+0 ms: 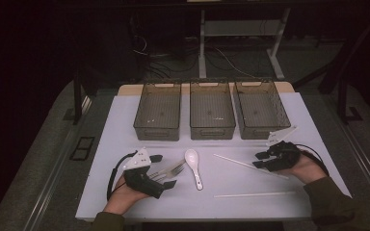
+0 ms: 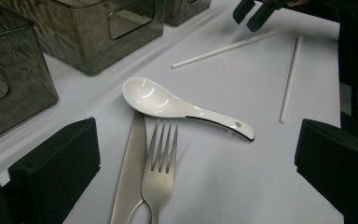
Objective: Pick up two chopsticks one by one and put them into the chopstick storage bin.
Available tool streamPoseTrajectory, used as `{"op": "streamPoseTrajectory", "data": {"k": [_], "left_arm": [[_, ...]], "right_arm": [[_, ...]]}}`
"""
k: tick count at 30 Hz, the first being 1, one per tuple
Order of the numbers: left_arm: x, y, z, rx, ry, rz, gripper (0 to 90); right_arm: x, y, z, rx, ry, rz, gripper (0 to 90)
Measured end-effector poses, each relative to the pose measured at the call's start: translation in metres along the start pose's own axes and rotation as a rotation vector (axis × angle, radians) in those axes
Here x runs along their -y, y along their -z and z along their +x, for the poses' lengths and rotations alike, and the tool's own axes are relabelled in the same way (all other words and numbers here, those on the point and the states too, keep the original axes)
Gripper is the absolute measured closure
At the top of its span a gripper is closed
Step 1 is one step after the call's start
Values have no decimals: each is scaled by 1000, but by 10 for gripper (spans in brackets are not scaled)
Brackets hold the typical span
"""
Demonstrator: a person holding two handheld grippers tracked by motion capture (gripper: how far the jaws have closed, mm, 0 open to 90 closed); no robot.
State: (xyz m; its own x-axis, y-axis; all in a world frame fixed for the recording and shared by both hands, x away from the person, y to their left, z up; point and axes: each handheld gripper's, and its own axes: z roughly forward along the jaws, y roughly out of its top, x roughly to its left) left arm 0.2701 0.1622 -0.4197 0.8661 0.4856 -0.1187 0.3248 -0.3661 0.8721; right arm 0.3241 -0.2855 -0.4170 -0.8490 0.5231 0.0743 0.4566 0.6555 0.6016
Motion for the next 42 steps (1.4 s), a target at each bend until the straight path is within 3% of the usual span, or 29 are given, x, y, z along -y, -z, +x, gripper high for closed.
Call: {"op": "streamPoseTrajectory", "data": {"k": [3, 8, 13, 16, 23, 31, 42], "left_arm": [[0, 0, 0, -2, 3, -2, 0], [0, 0, 0, -2, 3, -1, 0], [1, 1, 0, -1, 5, -3, 0], [1, 1, 0, -2, 4, -2, 0], [1, 1, 0, -3, 3, -1, 0], [0, 1, 0, 0, 0, -2, 0], [1, 2, 0, -2, 4, 0, 0]], "right_arm": [[11, -1, 1, -10, 3, 8, 711], [13, -11, 3, -2, 25, 41, 772], [14, -15, 5, 5, 44, 58, 799], [14, -16, 7, 22, 85, 65, 808], [16, -15, 8, 27, 72, 58, 841], [16, -11, 4, 2, 23, 11, 844], [8, 8, 7, -31, 18, -76, 843]]}}
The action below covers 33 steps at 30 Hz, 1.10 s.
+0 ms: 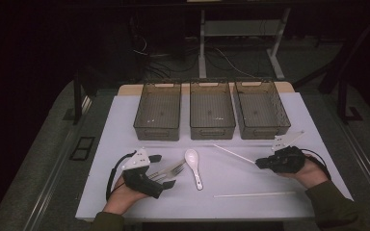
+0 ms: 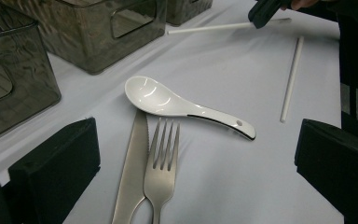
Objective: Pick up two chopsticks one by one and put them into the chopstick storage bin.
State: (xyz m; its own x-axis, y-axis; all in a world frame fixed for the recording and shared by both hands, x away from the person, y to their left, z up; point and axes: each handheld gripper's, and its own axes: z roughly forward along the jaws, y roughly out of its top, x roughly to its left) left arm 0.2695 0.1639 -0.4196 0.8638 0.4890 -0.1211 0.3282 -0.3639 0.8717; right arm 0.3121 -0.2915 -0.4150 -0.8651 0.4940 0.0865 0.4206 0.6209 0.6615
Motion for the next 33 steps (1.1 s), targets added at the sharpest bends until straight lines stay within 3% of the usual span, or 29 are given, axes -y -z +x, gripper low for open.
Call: {"op": "streamPoseTrajectory", "data": {"k": [10, 21, 33], "left_arm": [[1, 1, 1, -2, 12, -4, 0], [1, 1, 0, 0, 9, -13, 0], [1, 0, -1, -1, 12, -9, 0]], "right_arm": [[-19, 5, 1, 4, -32, -47, 842], [-45, 3, 1, 34, -74, -58, 842], [-81, -13, 4, 47, -83, -85, 842]]}}
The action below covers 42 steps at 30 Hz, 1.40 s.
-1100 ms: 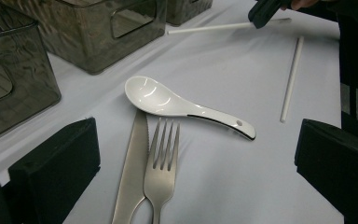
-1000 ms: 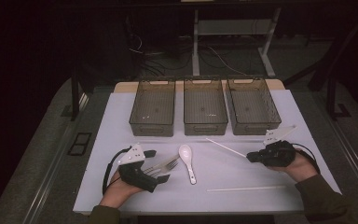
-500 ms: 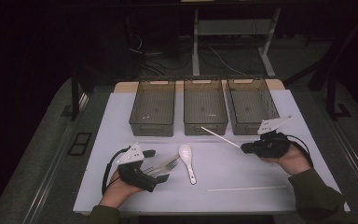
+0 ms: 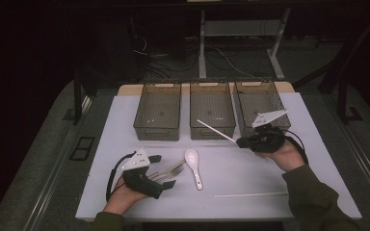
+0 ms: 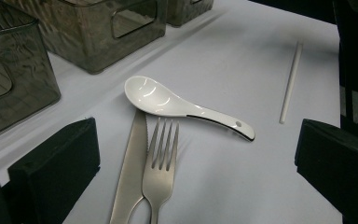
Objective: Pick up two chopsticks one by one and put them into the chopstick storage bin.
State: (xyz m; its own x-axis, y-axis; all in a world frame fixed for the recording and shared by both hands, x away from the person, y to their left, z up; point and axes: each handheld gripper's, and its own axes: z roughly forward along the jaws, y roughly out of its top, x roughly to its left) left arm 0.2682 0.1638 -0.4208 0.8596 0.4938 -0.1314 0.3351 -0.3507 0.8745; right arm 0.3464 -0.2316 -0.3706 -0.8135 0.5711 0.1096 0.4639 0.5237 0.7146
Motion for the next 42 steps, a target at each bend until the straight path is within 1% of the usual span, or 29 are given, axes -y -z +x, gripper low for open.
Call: {"op": "streamPoseTrajectory", "data": {"k": [1, 2, 4, 8, 10, 13, 14, 21, 22, 24, 25, 26, 27, 29, 30, 32, 34, 36, 37, 38, 40, 41, 42], "left_arm": [[0, 0, 0, 1, 0, 0, 0], [0, 0, 0, 1, 0, 1, 0], [0, 0, 0, 3, 0, 0, 0], [1, 0, 0, 9, 3, -3, 0], [0, -1, 0, 11, 4, -3, 0], [0, -1, -1, 14, -3, 1, 0], [0, -1, -1, 15, -3, 1, 0], [0, -1, -1, 16, 4, -6, 0], [0, -2, 0, 18, 4, -8, 0], [-1, -1, 0, 20, 5, -8, 0], [-1, -1, 0, 20, 5, -8, 0], [-1, -1, 0, 21, 4, -10, 0], [-1, -1, -1, 21, 3, -9, 0], [-2, -2, -1, 24, -2, -9, 0], [-2, -2, -1, 23, -7, -7, 0], [-2, -2, -1, 25, -7, -6, 0], [-2, -2, -1, 24, -13, -4, 0], [-2, -3, -1, 26, -8, -8, 0], [-2, -3, -1, 27, -9, -8, 0], [-2, -3, -1, 27, -10, -8, 0], [-2, -3, -1, 30, -7, -10, 0], [-3, -3, -1, 30, -9, -8, 0], [-3, -3, -1, 31, -15, -7, 0]], "right_arm": [[-3, -2, 1, -2, -2, -1, 842], [-10, -8, 3, 2, -1, 11, 842], [-13, -11, 4, 0, 2, 12, 842], [-24, -20, 6, -1, -2, 18, 842], [-30, -23, 7, 7, -7, 23, 842], [-42, -28, 7, 14, -8, 22, 842], [-42, -28, 7, 14, -8, 22, 842], [-65, -39, 8, 26, -14, 21, 841], [-72, -43, 9, 23, -21, 13, 841], [-79, -49, 10, 27, -29, 13, 842], [-79, -49, 10, 27, -29, 13, 842], [-83, -52, 10, 26, -32, 15, 842], [-90, -59, 11, 27, -30, 21, 841], [-94, -62, 12, 28, -29, 19, 842], [-101, -68, 13, 28, -39, 20, 842], [-104, -72, 13, 32, -30, 20, 842], [-110, -77, 14, 37, -32, 28, 842], [-116, -83, 15, 43, -33, 26, 841], [-119, -85, 15, 37, -37, 25, 841], [-125, -90, 17, 40, -37, 25, 841], [-128, -92, 17, 36, -38, 25, 841], [-134, -97, 18, 41, -44, 29, 842], [-134, -97, 18, 41, -44, 29, 842]]}}
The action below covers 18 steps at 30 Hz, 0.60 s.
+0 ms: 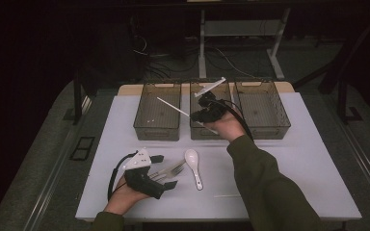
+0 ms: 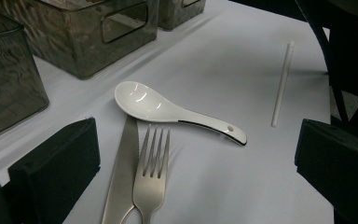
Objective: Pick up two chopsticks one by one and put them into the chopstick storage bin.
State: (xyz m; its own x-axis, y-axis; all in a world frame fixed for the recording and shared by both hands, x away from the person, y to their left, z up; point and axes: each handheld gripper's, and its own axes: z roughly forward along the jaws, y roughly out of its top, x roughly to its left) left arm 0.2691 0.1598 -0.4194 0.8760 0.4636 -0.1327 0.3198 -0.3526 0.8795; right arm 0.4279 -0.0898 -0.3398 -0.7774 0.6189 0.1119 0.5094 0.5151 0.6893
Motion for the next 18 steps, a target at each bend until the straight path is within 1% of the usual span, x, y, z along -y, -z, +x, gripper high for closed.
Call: {"op": "streamPoseTrajectory", "data": {"k": [2, 3, 6, 7, 8, 9, 10, 13, 14, 15, 16, 18], "left_arm": [[0, 0, 0, 0, -2, 0, 0], [0, 0, -1, 2, 1, -4, 0], [0, 0, -1, 5, 5, -9, 0], [-1, 0, 0, 4, -3, -7, 0], [-1, 0, 0, 6, 1, -7, 0], [-1, 0, -1, 7, -1, -7, 0], [-1, 0, -1, 10, 1, -7, 0], [-1, 0, -1, 13, 3, -10, 0], [-1, 0, -1, 15, -1, -11, 0], [-1, 0, -1, 15, -1, -11, 0], [-1, 0, -1, 16, -1, -13, 0], [-2, 0, -1, 20, -1, -13, 0]], "right_arm": [[-7, -9, 2, 5, -6, 7, 841], [-7, -9, 2, 5, -6, 7, 841], [-14, -20, 3, 7, -16, 16, 841], [-16, -24, 4, 4, -20, 16, 841], [-21, -31, 4, 9, -30, 24, 841], [-21, -31, 4, 9, -30, 24, 841], [-24, -35, 4, 9, -35, 28, 841], [-31, -45, 4, 26, -48, 39, 841], [-34, -48, 3, 24, -55, 39, 841], [-39, -54, 4, 34, -65, 47, 841], [-39, -54, 4, 34, -65, 47, 841], [-43, -61, 4, 51, -64, 58, 841]]}}
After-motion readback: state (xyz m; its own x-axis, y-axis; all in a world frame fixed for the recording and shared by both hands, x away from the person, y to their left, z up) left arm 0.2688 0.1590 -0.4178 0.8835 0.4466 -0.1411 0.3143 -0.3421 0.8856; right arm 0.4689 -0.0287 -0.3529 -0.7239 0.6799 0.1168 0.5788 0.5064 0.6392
